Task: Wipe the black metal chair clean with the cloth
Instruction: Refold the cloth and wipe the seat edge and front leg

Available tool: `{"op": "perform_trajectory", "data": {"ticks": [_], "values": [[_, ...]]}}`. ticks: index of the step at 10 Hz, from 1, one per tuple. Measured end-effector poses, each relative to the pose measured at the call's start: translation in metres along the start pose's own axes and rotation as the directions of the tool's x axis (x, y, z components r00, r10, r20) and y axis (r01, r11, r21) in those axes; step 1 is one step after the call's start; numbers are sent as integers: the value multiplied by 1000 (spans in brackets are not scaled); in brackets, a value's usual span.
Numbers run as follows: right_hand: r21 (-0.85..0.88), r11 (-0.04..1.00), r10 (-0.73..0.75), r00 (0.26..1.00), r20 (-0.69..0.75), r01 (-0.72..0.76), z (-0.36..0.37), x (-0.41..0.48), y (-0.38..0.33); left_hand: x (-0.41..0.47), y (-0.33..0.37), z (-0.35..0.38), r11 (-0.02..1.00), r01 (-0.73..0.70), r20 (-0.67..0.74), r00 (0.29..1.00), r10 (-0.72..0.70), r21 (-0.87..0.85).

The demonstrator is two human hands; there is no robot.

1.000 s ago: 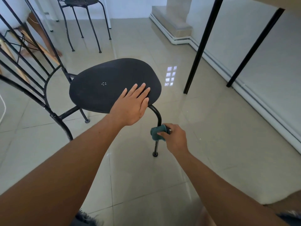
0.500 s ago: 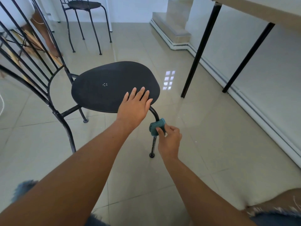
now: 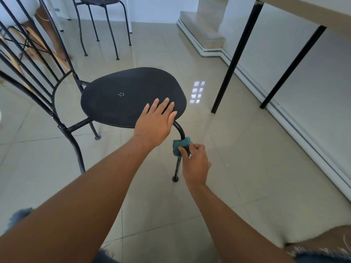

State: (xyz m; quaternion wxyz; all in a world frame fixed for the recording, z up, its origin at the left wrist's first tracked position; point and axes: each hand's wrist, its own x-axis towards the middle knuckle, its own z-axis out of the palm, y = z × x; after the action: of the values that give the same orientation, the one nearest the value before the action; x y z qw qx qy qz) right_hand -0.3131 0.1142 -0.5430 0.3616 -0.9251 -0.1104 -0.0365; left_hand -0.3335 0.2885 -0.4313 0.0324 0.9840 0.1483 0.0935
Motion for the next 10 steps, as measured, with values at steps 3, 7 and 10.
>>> {"op": "perform_trajectory", "data": {"ticks": [3, 7, 10], "values": [[44, 963, 254, 953, 162, -264, 41, 5, 30, 4, -3, 1, 1000, -8, -14, 1000, 8, 4], [97, 995, 18, 999, 33, -21, 9, 16, 16, -2, 1, -4, 999, -17, -2, 1000, 17, -31], [-30, 997, 72, 990, 122, -69, 41, 4, 47, -1, 0, -2, 1000, -11, -20, 1000, 10, -26]]}}
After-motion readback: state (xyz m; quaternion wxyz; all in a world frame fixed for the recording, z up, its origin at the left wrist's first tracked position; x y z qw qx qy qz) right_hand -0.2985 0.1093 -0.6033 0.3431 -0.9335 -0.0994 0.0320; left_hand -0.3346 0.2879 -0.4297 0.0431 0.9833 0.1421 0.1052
